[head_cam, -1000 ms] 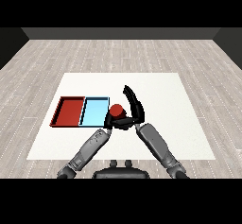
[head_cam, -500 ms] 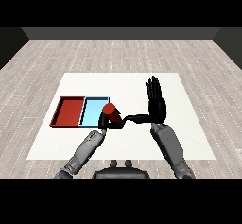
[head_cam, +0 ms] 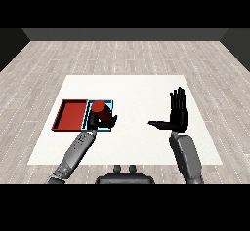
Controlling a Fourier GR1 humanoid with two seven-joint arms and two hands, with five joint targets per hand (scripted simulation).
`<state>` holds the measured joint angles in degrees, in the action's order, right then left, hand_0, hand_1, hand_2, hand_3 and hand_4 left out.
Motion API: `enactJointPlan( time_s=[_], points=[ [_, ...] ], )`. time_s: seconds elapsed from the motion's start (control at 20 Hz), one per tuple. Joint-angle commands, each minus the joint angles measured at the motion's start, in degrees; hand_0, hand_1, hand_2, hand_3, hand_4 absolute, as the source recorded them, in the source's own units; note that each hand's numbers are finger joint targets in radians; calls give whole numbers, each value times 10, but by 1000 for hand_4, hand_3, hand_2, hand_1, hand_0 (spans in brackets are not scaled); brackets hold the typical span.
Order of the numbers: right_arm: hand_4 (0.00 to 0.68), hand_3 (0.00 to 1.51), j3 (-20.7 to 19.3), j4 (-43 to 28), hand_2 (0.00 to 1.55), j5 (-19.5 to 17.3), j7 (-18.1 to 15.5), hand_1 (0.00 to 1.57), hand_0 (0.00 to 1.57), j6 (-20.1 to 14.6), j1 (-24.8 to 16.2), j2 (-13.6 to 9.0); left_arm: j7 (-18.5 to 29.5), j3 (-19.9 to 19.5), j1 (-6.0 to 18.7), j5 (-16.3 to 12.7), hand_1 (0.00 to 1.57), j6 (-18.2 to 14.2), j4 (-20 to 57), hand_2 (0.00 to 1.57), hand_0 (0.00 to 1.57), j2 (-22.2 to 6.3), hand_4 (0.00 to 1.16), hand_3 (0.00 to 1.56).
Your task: Pick the red can and put it in the red box
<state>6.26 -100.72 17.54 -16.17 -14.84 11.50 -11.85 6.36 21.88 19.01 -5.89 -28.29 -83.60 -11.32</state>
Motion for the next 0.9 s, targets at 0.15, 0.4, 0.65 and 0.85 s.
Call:
enactJointPlan(
  time_s=[0.15, 0.4, 0.65, 0.85],
  points=[
    [0, 0, -16, 48, 0, -14, -42, 0, 0, 40, -95, -16, -30, -50, -13, 25, 1571, 7, -15, 1556, 1571, -53, 1118, 1417],
    [0, 0, -22, 99, 0, -10, -71, 0, 0, 62, -113, -4, -69, -97, 51, 62, 1571, 22, 53, 1550, 1571, -112, 1126, 1428],
    [0, 0, -22, 139, 0, -15, -99, 0, 0, 65, -112, 17, -38, -142, 88, 67, 1535, 51, 198, 1342, 1535, -135, 1104, 1445],
    [0, 0, -47, 165, 0, -10, -89, 0, 0, 83, -93, -13, -50, -177, 118, 70, 1571, 56, 319, 1551, 1571, -156, 1100, 1461]
  ],
)
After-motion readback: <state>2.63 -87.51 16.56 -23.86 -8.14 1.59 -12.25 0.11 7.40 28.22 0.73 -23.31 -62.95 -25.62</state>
